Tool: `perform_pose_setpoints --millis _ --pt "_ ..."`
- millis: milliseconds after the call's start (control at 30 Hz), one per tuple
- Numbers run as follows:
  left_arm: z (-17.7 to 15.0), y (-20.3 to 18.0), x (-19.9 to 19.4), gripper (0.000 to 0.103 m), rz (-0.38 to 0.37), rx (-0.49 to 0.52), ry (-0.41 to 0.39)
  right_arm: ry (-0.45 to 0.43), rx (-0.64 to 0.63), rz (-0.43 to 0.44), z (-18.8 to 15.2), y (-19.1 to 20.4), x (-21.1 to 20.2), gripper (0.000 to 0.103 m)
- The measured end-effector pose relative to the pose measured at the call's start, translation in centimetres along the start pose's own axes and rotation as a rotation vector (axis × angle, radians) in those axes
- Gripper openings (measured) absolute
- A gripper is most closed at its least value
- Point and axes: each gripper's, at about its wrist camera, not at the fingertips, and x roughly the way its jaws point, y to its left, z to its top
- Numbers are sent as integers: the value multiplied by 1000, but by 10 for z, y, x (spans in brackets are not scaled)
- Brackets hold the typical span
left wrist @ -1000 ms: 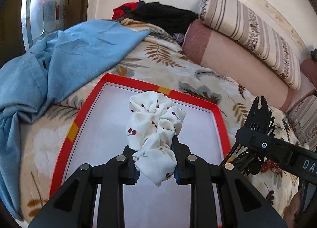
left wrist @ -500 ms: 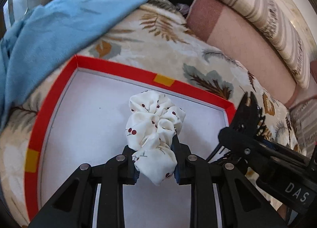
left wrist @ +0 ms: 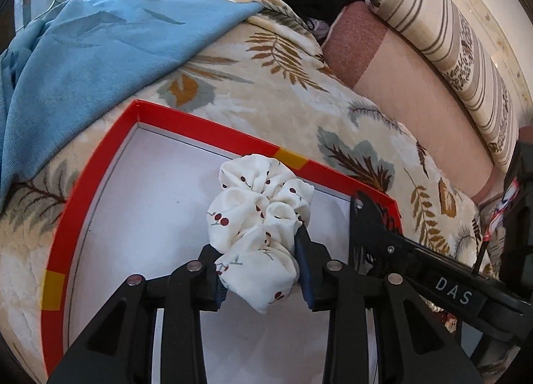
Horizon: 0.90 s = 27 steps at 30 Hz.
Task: Organize jewelry
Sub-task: 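Open the right tool to drop the claw clip while the left tool releases the scrunchie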
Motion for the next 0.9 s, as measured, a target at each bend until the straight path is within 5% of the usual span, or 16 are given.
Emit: perform_pose_setpoints --millis 100,267,633,900 --pt "2 4 -1 35 11 -10 -5 12 24 27 -1 -6 1 47" --pt "2 7 -8 63 54 -20 -30 -20 33 68 -4 -7 -14 54" --pt "-12 14 -49 63 76 -33 -96 -88 78 153 -36 -28 -63 54" --pt "-59 -36 -84 63 22 56 -143 -136 159 204 -99 -79 -107 55"
